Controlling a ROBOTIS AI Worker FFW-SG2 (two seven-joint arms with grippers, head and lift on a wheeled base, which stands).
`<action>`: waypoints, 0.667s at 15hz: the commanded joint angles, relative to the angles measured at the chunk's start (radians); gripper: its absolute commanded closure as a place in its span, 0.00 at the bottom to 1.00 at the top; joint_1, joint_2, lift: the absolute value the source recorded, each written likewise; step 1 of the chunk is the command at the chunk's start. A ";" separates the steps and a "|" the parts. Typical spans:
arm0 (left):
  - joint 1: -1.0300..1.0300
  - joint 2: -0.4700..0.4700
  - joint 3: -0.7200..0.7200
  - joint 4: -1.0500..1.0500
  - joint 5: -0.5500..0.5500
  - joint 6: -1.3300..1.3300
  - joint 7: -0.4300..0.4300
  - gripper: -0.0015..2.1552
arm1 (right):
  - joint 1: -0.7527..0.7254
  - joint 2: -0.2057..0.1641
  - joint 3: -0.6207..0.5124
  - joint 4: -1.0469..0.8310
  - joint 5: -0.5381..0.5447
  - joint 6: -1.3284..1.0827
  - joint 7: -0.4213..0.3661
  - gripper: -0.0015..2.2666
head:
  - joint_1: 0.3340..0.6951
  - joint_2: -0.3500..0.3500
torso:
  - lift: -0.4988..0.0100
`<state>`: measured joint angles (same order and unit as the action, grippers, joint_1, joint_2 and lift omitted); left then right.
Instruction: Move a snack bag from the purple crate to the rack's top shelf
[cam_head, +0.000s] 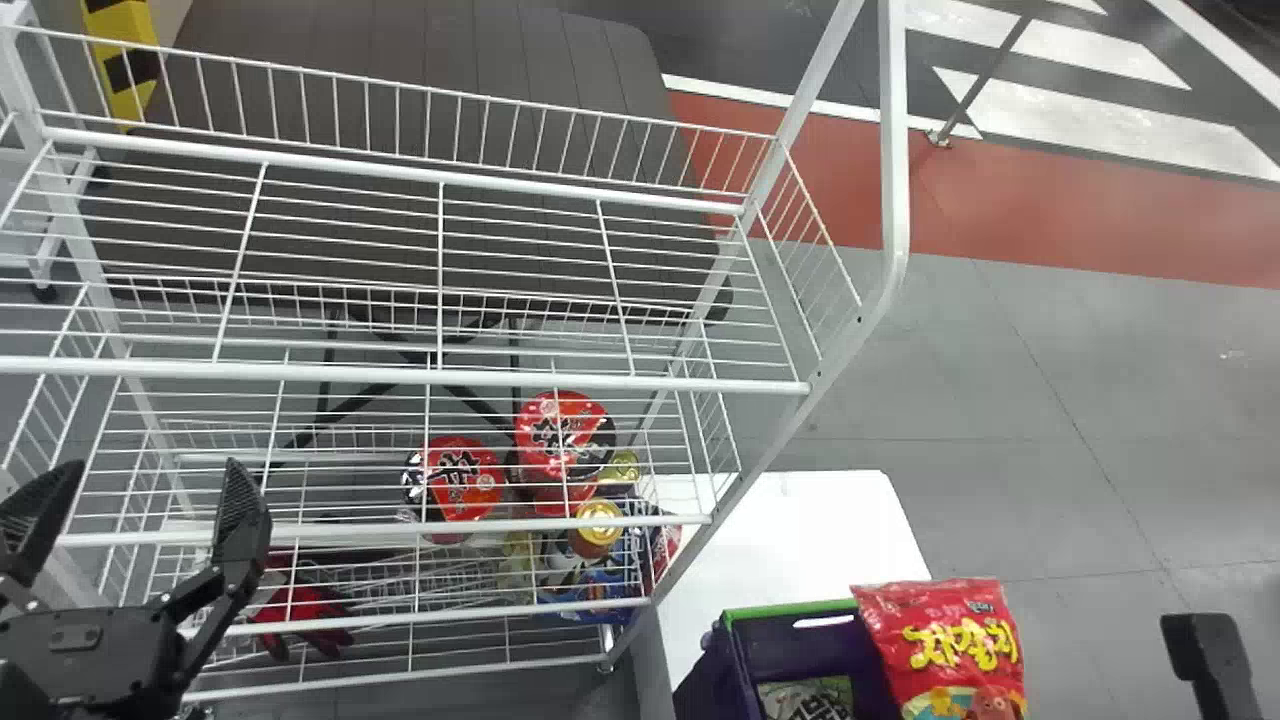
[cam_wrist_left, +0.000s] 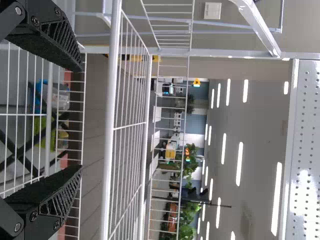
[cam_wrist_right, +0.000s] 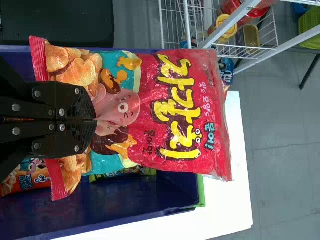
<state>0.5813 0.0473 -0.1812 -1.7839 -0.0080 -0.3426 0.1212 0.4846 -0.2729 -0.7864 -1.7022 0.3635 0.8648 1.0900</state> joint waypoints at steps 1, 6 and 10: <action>0.000 0.000 -0.001 0.000 -0.001 0.001 0.000 0.06 | -0.001 0.001 -0.001 -0.005 0.000 0.009 0.001 0.78 | 1.00 0.00 | 0.84; -0.001 0.000 0.000 -0.003 0.000 0.011 0.000 0.06 | -0.009 0.001 -0.001 -0.011 0.006 0.012 0.002 0.78 | 1.00 0.00 | 0.88; -0.003 0.000 0.002 -0.003 -0.001 0.014 0.000 0.06 | -0.015 0.000 0.003 -0.013 0.008 0.021 0.004 0.78 | 1.00 0.00 | 0.91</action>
<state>0.5796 0.0475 -0.1787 -1.7871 -0.0089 -0.3302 0.1199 0.4719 -0.2715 -0.7841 -1.7144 0.3697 0.8837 1.0937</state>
